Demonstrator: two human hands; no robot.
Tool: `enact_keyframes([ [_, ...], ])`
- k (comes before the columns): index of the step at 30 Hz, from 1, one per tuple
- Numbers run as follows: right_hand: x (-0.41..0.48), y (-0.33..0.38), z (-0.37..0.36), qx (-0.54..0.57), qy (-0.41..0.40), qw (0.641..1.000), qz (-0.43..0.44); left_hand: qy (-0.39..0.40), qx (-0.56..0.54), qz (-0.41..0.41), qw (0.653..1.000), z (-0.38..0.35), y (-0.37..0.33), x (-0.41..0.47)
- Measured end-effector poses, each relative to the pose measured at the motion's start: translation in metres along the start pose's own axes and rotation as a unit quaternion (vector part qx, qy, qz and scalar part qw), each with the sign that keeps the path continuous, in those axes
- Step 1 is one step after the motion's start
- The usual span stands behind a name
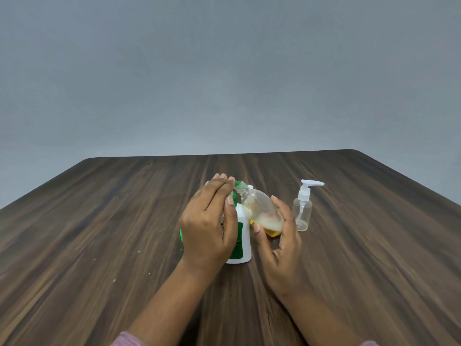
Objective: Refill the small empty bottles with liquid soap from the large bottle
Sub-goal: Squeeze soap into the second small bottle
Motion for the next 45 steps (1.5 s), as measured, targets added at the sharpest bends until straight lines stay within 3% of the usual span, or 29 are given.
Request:
enact_keyframes([
  [45,0.0,-0.001,-0.001,0.004,0.008,1.0,0.007,0.009,0.015,-0.014,1.0,0.001,-0.002,0.006],
])
Point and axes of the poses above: each hand's wrist, its own x-axis towards the middle knuckle, its own z-axis out of the back of the hand, y = z × x, the point moved 7 cm from there along x, towards the middle knuckle, and after that the axes turned 9 degrees about -z, right-handed, at the moved point
